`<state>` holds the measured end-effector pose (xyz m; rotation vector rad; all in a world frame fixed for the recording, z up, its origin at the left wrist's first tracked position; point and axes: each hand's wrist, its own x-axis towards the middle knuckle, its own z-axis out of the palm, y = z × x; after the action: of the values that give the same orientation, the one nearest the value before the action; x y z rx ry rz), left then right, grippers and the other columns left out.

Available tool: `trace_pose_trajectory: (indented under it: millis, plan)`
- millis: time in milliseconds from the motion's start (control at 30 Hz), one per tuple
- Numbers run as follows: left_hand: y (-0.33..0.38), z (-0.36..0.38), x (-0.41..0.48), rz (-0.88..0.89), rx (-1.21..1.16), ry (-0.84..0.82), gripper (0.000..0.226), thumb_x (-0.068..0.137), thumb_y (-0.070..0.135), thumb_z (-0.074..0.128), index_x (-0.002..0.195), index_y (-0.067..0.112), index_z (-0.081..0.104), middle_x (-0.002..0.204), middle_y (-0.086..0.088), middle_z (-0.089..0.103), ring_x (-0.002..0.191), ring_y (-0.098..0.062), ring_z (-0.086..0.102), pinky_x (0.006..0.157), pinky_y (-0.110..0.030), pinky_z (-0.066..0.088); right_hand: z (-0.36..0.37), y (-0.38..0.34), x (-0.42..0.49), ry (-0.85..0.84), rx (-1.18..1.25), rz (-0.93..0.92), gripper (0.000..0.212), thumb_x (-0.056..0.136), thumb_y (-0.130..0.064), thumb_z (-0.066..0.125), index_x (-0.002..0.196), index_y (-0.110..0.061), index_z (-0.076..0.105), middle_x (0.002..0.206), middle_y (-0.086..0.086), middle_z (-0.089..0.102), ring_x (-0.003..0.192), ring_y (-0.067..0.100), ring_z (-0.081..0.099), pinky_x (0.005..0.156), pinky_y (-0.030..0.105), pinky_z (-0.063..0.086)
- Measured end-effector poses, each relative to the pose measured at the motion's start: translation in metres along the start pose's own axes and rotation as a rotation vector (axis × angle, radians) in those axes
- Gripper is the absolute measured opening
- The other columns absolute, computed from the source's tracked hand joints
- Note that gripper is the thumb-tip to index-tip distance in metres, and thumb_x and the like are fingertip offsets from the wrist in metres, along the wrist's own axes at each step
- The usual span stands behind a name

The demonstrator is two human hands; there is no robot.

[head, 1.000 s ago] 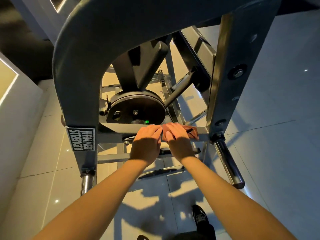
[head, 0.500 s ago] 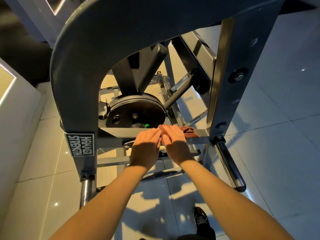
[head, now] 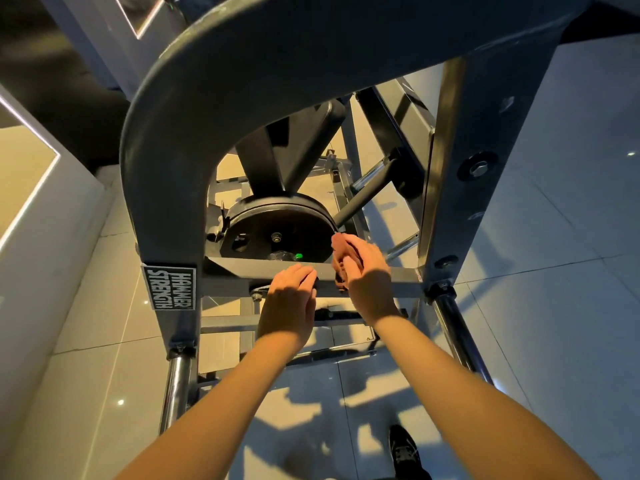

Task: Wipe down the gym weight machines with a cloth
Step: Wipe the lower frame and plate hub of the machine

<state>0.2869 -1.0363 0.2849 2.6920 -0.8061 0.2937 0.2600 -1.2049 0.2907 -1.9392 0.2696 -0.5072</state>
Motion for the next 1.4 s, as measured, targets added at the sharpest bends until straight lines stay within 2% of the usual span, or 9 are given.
trace_pose_trajectory:
  millis: [233, 433, 533, 700, 867, 1000, 1200, 1300, 1400]
  plan:
    - [-0.005, 0.016, -0.02, -0.008, -0.021, 0.059, 0.045, 0.101, 0.032, 0.032, 0.133, 0.007, 0.051, 0.139, -0.01, 0.046, 0.132, -0.029, 0.043, 0.116, -0.044, 0.036, 0.011, 0.0, -0.012, -0.211, -0.326, -0.347, 0.048, 0.11, -0.033, 0.032, 0.114, -0.002, 0.069, 0.12, 0.011, 0.067, 0.114, 0.027, 0.061, 0.1, 0.042, 0.051]
    - [-0.006, 0.018, -0.022, -0.005, -0.026, 0.078, 0.048, 0.101, 0.034, 0.033, 0.134, 0.005, 0.054, 0.142, -0.01, 0.041, 0.134, -0.028, 0.038, 0.114, -0.044, 0.035, -0.036, 0.04, -0.011, -0.088, -0.376, 0.001, 0.046, 0.097, -0.04, 0.041, 0.106, -0.004, 0.067, 0.108, 0.011, 0.064, 0.103, 0.026, 0.059, 0.093, 0.043, 0.051]
    - [-0.005, 0.017, -0.022, -0.017, -0.037, 0.077, 0.049, 0.101, 0.033, 0.035, 0.133, 0.004, 0.057, 0.142, -0.008, 0.039, 0.134, -0.026, 0.036, 0.113, -0.047, 0.034, -0.014, 0.008, 0.004, -0.209, -0.445, 0.059, 0.025, 0.099, -0.016, 0.047, 0.109, -0.007, 0.069, 0.11, 0.012, 0.066, 0.106, 0.03, 0.059, 0.096, 0.045, 0.047]
    - [-0.011, 0.015, -0.027, -0.062, -0.073, 0.051, 0.039, 0.099, 0.019, 0.054, 0.135, 0.006, 0.055, 0.145, -0.009, 0.042, 0.135, -0.027, 0.041, 0.112, -0.042, 0.038, 0.022, -0.022, -0.01, -0.36, -0.247, -0.189, 0.042, 0.097, -0.01, 0.05, 0.137, -0.012, 0.061, 0.148, 0.006, 0.053, 0.137, 0.012, 0.037, 0.117, 0.014, 0.015]
    - [-0.011, 0.0, -0.039, -0.127, -0.109, -0.024, 0.047, 0.099, 0.013, 0.058, 0.145, 0.008, 0.05, 0.154, -0.013, 0.044, 0.143, -0.03, 0.041, 0.114, -0.036, 0.028, -0.004, 0.018, -0.006, -0.329, -0.201, -0.117, 0.036, 0.104, -0.037, 0.045, 0.116, -0.008, 0.062, 0.11, 0.007, 0.062, 0.101, 0.021, 0.056, 0.095, 0.046, 0.049]
    - [-0.019, -0.011, -0.044, -0.162, -0.094, 0.027, 0.047, 0.103, 0.02, 0.049, 0.148, 0.01, 0.047, 0.157, -0.009, 0.042, 0.146, -0.025, 0.037, 0.117, -0.04, 0.032, 0.01, -0.011, -0.002, -0.23, -0.355, -0.072, 0.058, 0.093, -0.043, 0.02, 0.093, -0.006, 0.064, 0.091, 0.012, 0.064, 0.086, 0.033, 0.059, 0.085, 0.052, 0.048]
    - [-0.016, -0.009, -0.044, -0.303, -0.183, -0.001, 0.042, 0.105, 0.031, 0.045, 0.143, 0.015, 0.053, 0.152, -0.009, 0.047, 0.138, -0.028, 0.047, 0.113, -0.031, 0.033, 0.041, -0.067, -0.013, -0.343, -0.21, -0.236, 0.048, 0.104, -0.018, 0.032, 0.134, 0.014, 0.054, 0.14, 0.03, 0.053, 0.134, 0.04, 0.048, 0.121, 0.054, 0.023]
    - [-0.008, -0.009, -0.046, -0.175, -0.107, 0.016, 0.048, 0.103, 0.031, 0.035, 0.142, 0.012, 0.052, 0.154, -0.008, 0.045, 0.144, -0.025, 0.039, 0.114, -0.041, 0.038, 0.025, -0.012, -0.011, -0.317, -0.316, -0.415, 0.031, 0.105, -0.016, 0.042, 0.125, -0.011, 0.065, 0.126, 0.006, 0.063, 0.113, 0.023, 0.058, 0.103, 0.044, 0.045]
    - [-0.004, -0.006, -0.049, -0.158, -0.058, -0.025, 0.049, 0.103, 0.029, 0.037, 0.147, 0.012, 0.048, 0.159, -0.005, 0.038, 0.15, -0.021, 0.028, 0.119, -0.045, 0.031, -0.008, 0.035, -0.018, -0.216, -0.27, -0.242, 0.027, 0.108, -0.026, 0.04, 0.115, -0.014, 0.063, 0.117, 0.002, 0.061, 0.104, 0.017, 0.055, 0.093, 0.046, 0.05]
